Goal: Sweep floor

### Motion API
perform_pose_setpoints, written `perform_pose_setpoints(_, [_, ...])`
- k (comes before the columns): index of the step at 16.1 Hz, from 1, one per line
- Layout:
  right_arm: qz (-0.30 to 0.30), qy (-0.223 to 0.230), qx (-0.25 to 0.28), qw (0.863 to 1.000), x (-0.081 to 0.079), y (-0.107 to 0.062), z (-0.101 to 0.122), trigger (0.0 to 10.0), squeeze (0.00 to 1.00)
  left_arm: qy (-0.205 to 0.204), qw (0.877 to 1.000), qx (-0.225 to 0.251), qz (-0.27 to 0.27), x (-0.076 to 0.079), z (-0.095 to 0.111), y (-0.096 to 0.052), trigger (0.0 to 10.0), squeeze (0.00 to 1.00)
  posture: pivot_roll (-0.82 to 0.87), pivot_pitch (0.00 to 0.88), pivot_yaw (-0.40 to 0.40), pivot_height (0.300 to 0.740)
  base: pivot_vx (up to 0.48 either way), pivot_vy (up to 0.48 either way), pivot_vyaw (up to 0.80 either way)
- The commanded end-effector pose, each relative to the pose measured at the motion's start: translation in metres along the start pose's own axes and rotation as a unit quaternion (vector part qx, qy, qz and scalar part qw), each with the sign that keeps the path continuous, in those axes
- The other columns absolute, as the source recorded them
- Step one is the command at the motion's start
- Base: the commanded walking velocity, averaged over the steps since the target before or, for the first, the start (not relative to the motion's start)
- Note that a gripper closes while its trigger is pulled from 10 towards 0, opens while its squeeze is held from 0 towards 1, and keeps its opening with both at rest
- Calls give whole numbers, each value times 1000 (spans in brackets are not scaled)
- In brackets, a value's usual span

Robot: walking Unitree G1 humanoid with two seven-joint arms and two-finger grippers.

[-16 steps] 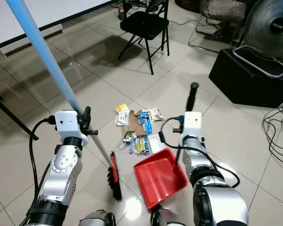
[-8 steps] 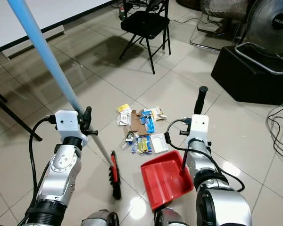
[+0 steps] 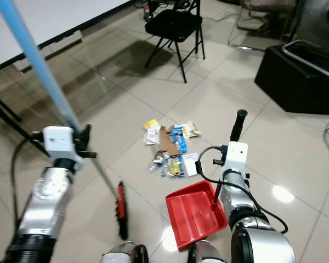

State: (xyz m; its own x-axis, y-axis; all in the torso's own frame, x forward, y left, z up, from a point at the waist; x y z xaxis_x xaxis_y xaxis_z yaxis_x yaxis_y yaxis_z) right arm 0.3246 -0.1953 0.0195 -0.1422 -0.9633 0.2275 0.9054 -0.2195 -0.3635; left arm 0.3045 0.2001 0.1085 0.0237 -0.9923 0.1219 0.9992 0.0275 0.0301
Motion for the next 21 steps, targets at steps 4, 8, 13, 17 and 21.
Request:
perform_pose_setpoints(4, [7,18,25,1000,-7,0,7,10000,0,23,1000,15,9,-23,19,-11,10000,0,119,158,159,740,0,0,0])
perform_pose_setpoints(8, [20,10,30,999,-12,0,11,10000,0,28,1000,7,-3,-23,25,-18,10000,0,165,166,198,740,0,0,0])
perform_pose_setpoints(13, [20,-7,22,1000,-11,-1,4,10000,0,41,999,-9,-19,-23,33,-27,10000,0,185,195,243,740,0,0,0])
perform_pose_setpoints(17, [12,-9,14,1000,-7,-3,-2,10000,0,38,999,-11,-34,-15,39,-32,10000,0,193,215,256,740,0,0,0])
perform_pose_setpoints(21, [12,-15,16,1000,-6,-4,-3,10000,0,31,999,-8,-43,-8,45,-33,10000,0,196,230,251,740,0,0,0])
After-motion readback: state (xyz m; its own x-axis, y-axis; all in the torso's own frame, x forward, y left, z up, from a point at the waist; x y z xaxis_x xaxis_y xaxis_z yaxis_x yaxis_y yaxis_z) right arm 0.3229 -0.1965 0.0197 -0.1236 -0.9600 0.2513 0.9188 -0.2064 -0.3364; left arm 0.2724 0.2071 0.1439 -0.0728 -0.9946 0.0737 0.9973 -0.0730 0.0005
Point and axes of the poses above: a point about 5 cm out from each wrist's last joint towards the gripper, its own y axis pointing out of the wrist towards the gripper, its own z axis along the axis of the wrist's last joint, x = y × z, the point moved 1 cm from there along y, pointing out of the wrist towards the gripper, and after that the axes turned 12 degrees about -y, right-handed, at the moved point
